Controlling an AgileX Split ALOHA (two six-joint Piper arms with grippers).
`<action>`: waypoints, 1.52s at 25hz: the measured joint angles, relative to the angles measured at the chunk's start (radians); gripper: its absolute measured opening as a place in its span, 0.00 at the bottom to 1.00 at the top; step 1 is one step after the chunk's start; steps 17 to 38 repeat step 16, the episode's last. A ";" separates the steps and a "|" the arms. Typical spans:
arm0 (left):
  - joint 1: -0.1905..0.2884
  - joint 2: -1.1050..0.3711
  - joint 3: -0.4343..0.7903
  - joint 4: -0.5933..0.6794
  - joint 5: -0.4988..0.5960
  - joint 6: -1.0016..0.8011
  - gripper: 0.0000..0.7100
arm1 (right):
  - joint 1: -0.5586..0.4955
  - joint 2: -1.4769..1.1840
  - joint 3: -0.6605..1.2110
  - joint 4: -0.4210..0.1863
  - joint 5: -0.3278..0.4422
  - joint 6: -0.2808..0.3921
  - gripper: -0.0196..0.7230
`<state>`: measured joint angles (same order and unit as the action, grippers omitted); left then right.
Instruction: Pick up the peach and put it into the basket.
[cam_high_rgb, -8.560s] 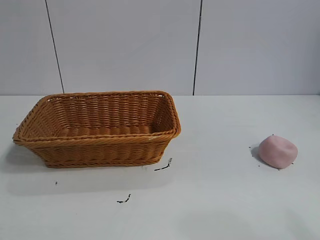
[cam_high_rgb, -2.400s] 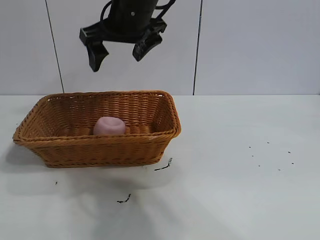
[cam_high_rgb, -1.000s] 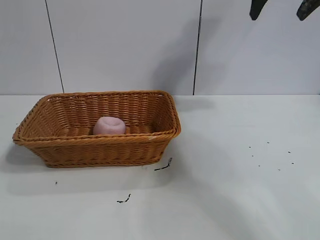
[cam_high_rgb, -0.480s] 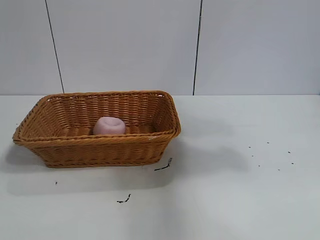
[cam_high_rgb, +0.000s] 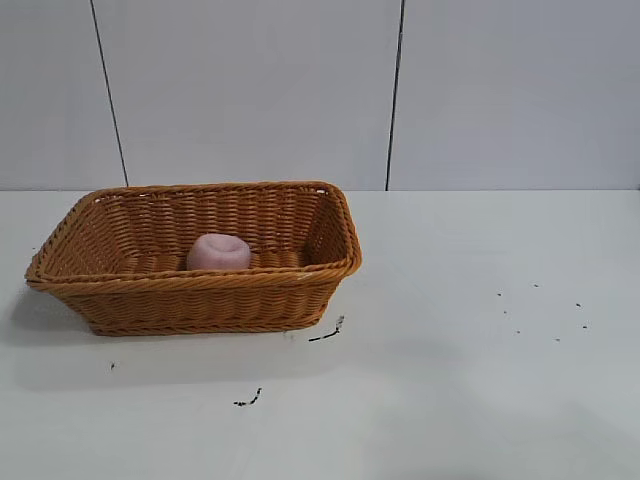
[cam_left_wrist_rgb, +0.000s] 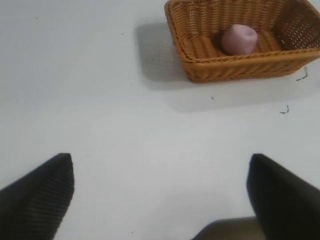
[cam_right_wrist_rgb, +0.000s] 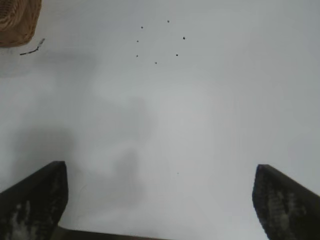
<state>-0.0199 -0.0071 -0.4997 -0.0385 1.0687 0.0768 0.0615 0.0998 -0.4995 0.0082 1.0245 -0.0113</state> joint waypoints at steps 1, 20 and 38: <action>0.000 0.000 0.000 0.000 0.000 0.000 0.97 | 0.000 -0.025 0.000 0.000 -0.001 0.000 0.95; 0.000 0.000 0.000 0.000 0.000 0.000 0.97 | 0.000 -0.105 0.000 0.000 -0.005 0.000 0.95; 0.000 0.000 0.000 0.000 0.000 0.000 0.97 | 0.000 -0.105 0.000 0.000 -0.005 0.000 0.95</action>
